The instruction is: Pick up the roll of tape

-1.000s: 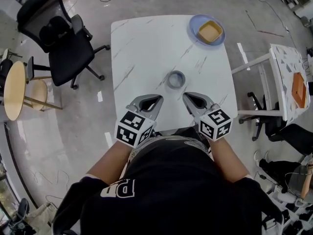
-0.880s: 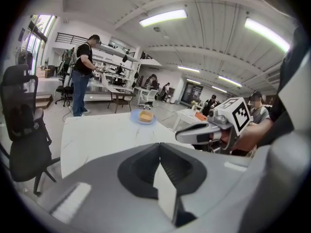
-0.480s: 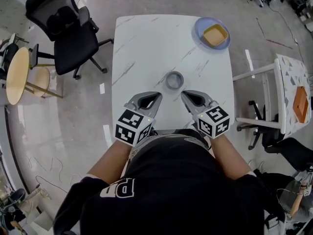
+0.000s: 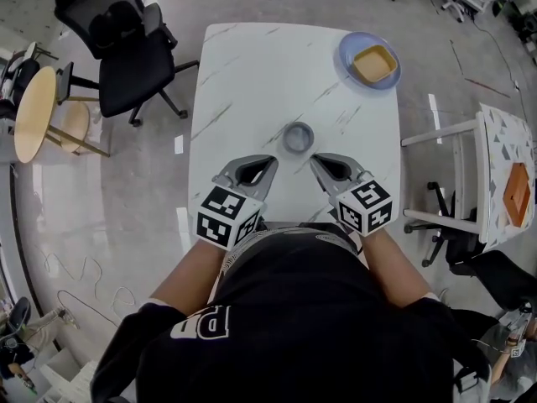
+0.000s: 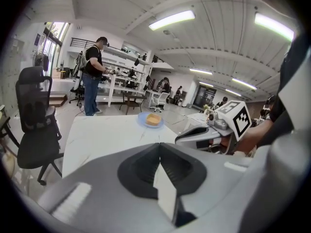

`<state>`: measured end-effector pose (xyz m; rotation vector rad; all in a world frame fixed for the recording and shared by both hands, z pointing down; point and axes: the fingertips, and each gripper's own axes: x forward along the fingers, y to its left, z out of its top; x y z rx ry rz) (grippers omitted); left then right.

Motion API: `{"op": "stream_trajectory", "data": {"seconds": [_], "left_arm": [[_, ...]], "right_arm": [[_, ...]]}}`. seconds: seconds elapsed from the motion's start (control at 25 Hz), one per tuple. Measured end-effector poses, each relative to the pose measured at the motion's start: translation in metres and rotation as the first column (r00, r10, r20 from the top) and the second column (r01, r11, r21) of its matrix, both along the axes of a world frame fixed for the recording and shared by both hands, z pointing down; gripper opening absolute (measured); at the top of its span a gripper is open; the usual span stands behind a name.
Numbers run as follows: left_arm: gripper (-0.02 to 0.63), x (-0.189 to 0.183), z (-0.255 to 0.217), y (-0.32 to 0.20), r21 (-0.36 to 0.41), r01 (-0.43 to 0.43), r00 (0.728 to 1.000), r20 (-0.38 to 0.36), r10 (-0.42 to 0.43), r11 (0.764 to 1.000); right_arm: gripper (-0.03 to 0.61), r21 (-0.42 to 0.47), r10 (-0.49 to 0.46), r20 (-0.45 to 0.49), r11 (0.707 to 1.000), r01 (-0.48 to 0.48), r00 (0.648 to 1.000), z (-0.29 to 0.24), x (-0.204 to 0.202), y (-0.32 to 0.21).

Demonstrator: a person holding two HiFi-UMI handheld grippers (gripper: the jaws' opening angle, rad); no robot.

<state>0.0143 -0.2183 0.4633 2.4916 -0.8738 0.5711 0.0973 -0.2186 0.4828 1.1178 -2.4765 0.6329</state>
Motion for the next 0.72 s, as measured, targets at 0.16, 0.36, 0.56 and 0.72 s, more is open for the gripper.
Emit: {"op": "stream_trajectory", "data": {"seconds": [0.16,0.36,0.56,0.72], "left_arm": [[0.06,-0.0013,0.0012,0.0004,-0.003,0.01,1.0,0.011,-0.01,1.0],[0.059,-0.0056,-0.0009,-0.0011,-0.001,0.021,1.0,0.012,-0.021,1.0],[0.06,-0.008,-0.0027,-0.0013,0.006,0.021,1.0,0.011,-0.021,1.0],[0.058,-0.0073,-0.0065,-0.0026,0.015,0.019,1.0,0.005,-0.019,1.0]], "right_arm": [[0.0,0.003,0.015,-0.003,1.0,-0.015,1.0,0.001,0.0039,-0.0043],[0.002,0.008,0.033,-0.004,0.999,-0.033,0.999,0.0011,0.0041,-0.006],[0.002,0.036,0.045,0.001,0.998,-0.045,0.999,-0.0029,0.0028,-0.0059],[0.003,0.048,0.034,0.003,0.998,-0.034,0.999,-0.0052,-0.0001,-0.0037]]}}
